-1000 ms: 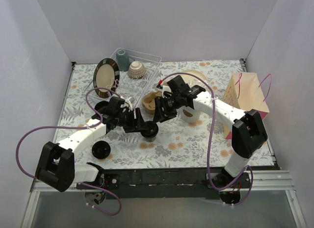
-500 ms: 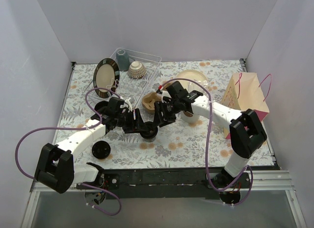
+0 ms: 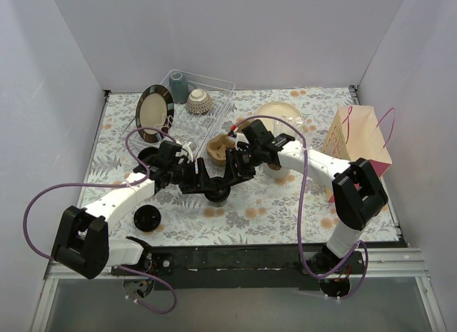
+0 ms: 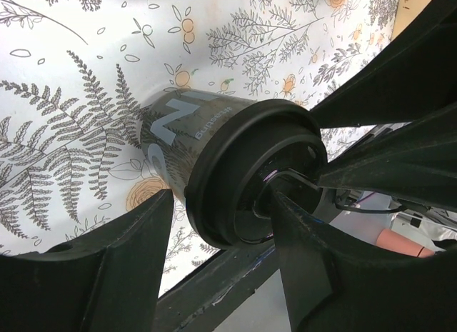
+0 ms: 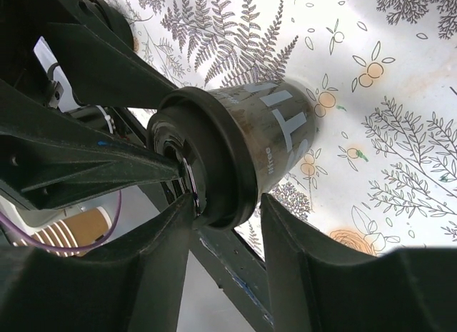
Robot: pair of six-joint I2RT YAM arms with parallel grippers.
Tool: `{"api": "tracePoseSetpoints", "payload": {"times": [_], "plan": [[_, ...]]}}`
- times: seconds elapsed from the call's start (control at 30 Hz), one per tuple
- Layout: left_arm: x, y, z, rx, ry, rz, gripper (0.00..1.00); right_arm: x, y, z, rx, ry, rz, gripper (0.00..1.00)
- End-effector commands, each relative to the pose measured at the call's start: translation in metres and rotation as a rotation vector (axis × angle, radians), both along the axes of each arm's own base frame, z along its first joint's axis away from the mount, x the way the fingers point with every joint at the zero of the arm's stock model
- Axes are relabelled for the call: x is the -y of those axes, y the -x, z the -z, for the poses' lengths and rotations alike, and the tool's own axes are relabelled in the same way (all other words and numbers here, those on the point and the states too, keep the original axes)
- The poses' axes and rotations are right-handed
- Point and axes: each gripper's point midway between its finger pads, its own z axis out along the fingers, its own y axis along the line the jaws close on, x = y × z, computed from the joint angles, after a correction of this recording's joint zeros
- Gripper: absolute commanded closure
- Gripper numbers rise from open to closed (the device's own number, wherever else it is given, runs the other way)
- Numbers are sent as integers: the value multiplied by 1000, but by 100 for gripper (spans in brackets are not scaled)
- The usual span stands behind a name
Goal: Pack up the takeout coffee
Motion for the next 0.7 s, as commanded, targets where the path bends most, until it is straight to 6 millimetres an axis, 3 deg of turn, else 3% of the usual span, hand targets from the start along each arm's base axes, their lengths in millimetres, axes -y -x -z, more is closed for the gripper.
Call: {"api": "tracePoseSetpoints", "payload": {"times": [0.0,0.4,0.67], "plan": [[-7,0,11,-17,-65,3,45,-1,1,13,-6,11,-9,51],[-8,3,14,-35,-62,-16,45,13,9,37,-19,81,-17,61],[-6,3,7,-32,-40,-27,43,15,12,39,-16,76,-22,67]]}}
